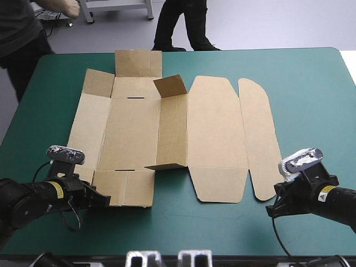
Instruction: Fold the box
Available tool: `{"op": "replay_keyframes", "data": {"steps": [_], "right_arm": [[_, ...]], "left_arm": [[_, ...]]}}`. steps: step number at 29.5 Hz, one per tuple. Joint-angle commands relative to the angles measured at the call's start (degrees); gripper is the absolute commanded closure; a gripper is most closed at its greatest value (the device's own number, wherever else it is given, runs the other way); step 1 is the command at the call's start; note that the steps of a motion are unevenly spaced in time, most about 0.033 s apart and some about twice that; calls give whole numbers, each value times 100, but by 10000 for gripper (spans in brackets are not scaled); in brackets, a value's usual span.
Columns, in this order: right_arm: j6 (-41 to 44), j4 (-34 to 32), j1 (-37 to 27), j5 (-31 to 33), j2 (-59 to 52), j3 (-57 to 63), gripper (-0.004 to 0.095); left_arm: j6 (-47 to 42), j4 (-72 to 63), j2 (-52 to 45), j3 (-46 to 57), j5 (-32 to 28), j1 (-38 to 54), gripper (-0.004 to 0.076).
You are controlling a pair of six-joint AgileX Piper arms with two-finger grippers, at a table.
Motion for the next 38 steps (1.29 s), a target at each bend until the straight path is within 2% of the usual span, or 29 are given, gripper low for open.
{"op": "replay_keyframes", "data": {"steps": [1, 15, 21, 29, 38], "right_arm": [[-18, 100, 12, -269, 28, -130, 928], [6, 89, 12, -330, 28, -130, 928], [19, 137, 12, -320, 28, -130, 928], [-5, 137, 12, -333, 28, -130, 928], [-36, 137, 12, -333, 28, -130, 928]], "left_arm": [[-41, -36, -10, -156, -205, -17, 734], [-12, -36, -10, -156, -231, -17, 734], [9, -107, 124, -156, -800, -17, 734], [331, -107, 1083, -189, -1651, -17, 733], [1120, -112, 1866, -1262, -1368, 189, 710]]}}
